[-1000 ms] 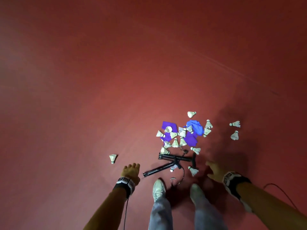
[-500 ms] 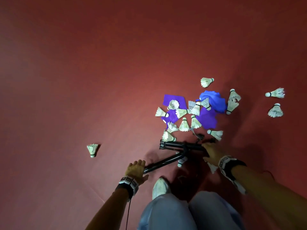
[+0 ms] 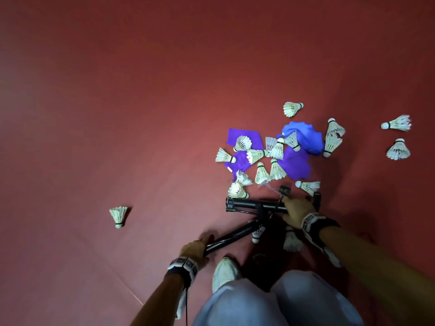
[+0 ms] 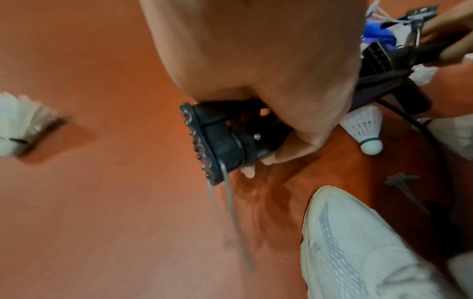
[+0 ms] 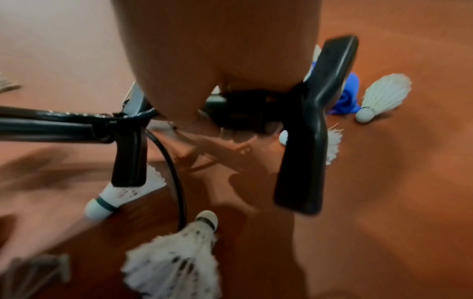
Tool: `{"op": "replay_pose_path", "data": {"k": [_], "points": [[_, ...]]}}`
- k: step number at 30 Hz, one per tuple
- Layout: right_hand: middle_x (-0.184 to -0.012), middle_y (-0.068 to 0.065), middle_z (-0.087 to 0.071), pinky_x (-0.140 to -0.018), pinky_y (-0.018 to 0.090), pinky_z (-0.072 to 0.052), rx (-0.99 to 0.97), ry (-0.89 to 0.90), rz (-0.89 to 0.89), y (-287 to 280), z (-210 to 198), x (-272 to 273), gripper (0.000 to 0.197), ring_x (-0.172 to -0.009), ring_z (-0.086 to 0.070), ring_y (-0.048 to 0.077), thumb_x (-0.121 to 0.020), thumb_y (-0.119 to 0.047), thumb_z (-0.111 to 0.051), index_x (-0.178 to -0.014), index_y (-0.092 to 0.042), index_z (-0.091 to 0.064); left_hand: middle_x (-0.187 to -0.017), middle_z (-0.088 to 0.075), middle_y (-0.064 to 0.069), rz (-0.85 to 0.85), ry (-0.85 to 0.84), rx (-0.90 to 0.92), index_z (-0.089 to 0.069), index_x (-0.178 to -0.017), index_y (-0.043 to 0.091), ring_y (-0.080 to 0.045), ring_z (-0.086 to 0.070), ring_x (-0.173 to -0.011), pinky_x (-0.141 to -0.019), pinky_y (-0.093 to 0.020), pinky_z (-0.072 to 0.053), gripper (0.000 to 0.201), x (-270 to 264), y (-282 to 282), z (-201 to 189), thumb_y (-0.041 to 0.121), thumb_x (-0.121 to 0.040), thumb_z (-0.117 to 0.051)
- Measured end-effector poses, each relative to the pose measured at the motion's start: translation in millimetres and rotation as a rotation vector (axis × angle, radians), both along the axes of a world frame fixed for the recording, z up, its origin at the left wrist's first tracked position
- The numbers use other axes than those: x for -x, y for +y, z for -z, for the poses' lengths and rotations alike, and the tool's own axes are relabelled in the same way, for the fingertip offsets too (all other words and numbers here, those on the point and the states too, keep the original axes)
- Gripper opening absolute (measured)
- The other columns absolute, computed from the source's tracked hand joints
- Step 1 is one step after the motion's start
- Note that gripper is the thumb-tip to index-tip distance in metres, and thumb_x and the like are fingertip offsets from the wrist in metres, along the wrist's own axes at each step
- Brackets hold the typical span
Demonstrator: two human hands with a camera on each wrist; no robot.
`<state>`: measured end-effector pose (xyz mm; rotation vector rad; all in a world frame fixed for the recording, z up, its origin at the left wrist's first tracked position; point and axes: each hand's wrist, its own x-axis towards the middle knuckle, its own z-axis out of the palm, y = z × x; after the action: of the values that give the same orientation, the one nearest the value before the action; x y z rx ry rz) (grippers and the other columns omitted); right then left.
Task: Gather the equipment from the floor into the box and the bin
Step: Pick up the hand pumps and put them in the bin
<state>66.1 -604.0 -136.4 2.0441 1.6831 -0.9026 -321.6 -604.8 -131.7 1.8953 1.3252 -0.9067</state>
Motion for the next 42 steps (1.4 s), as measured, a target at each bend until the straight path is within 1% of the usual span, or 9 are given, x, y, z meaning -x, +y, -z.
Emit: {"op": "replay_pose_path", "data": {"k": [3,8,17,23,27,32,37,40,42], "points": [[-0.126,0.005,-0.070,-0.103,0.035,-0.039,-0.162,-0.024,0.042,-13,-61,-4,0.072,-0.122,-0.064,0.025,-0.086,-0.031,-0.066,-0.153,-0.024,-0.041,-0.124,-0.067,-0.001,-0.008,-0.019,-0.060,-0.044,-0.145,0.030,-0.028,-0.066,-0.113,-0.092,-0.036,-0.053,0.062,7,3,-58,0.035,-0.087,-0.066],[-0.115,0.005,-0.071,-0.088,0.040,-0.038,-0.302,0.033,0.130,-34,-186,-13,0.058,-0.110,-0.065,0.030,-0.067,-0.006,-0.073,-0.123,-0.014,-0.061,-0.119,-0.065,0.000,-0.060,-0.067,-0.115,-0.048,-0.136,0.026,-0.028,-0.065,-0.109,-0.087,-0.036,-0.051,0.055,5,7,-192,0.035,-0.084,-0.065],[-0.130,0.005,-0.065,-0.106,0.040,-0.038,-0.186,0.001,0.384,-65,-450,-54,0.053,-0.126,-0.059,0.029,-0.082,-0.010,-0.064,-0.134,-0.022,-0.058,-0.110,-0.063,0.002,-0.065,-0.196,-0.170,-0.051,-0.126,0.024,-0.028,-0.065,-0.101,-0.077,-0.032,-0.047,0.048,-21,-4,-471,0.032,-0.082,-0.066],[-0.111,0.015,-0.072,-0.088,0.038,-0.053,-0.190,0.145,0.808,-106,-600,-82,0.036,-0.106,-0.069,0.037,-0.083,-0.018,-0.066,-0.118,-0.016,-0.063,-0.100,-0.063,-0.001,-0.213,-0.466,-0.321,-0.054,-0.122,0.017,-0.031,-0.064,-0.087,-0.074,-0.033,-0.048,0.043,-71,-15,-629,0.020,-0.084,-0.072],[-0.105,0.017,-0.074,-0.075,0.031,-0.047,-0.356,0.309,1.184,-141,-662,-86,0.033,-0.098,-0.070,0.036,-0.089,-0.023,-0.071,-0.120,-0.009,-0.070,-0.091,-0.065,0.001,-0.267,-0.680,-0.343,-0.048,-0.128,0.030,-0.034,-0.066,-0.080,-0.071,-0.037,-0.051,0.051,-123,-21,-707,0.021,-0.083,-0.071],[-0.078,0.014,-0.067,-0.061,0.035,-0.049,-0.615,0.524,1.607,-178,-722,-93,0.033,-0.065,-0.062,0.029,-0.090,-0.025,-0.073,-0.111,0.000,-0.070,-0.067,-0.056,0.005,-0.269,-0.916,-0.297,-0.045,-0.091,0.028,-0.009,-0.045,-0.054,-0.051,-0.031,-0.042,0.035,-195,-18,-779,0.013,-0.077,-0.073],[-0.090,0.008,-0.063,-0.053,0.025,-0.052,-1.013,0.521,1.663,-225,-799,-100,0.025,-0.070,-0.061,0.024,-0.087,-0.031,-0.079,-0.097,-0.010,-0.069,-0.086,-0.074,0.002,-0.140,-1.080,-0.139,-0.053,-0.097,0.016,-0.017,-0.059,-0.063,-0.058,-0.043,-0.055,0.035,-257,-15,-831,0.007,-0.070,-0.072],[-0.131,0.000,-0.052,-0.087,0.031,-0.056,-1.225,0.443,1.622,-261,-844,-98,0.018,-0.104,-0.062,0.015,-0.089,-0.040,-0.078,-0.090,-0.025,-0.068,-0.081,-0.068,-0.004,-0.030,-1.173,-0.073,-0.055,-0.099,0.019,-0.018,-0.059,-0.064,-0.061,-0.050,-0.055,0.032,-295,-30,-860,0.002,-0.077,-0.070],[-0.129,-0.003,-0.054,-0.100,0.034,-0.048,-1.372,0.433,1.581,-289,-873,-93,0.015,-0.114,-0.058,0.012,-0.090,-0.042,-0.076,-0.090,-0.031,-0.066,-0.077,-0.064,0.005,0.041,-1.228,-0.034,-0.057,-0.106,0.024,-0.016,-0.058,-0.064,-0.062,-0.046,-0.055,0.033,-319,-49,-878,0.005,-0.084,-0.073]]}}
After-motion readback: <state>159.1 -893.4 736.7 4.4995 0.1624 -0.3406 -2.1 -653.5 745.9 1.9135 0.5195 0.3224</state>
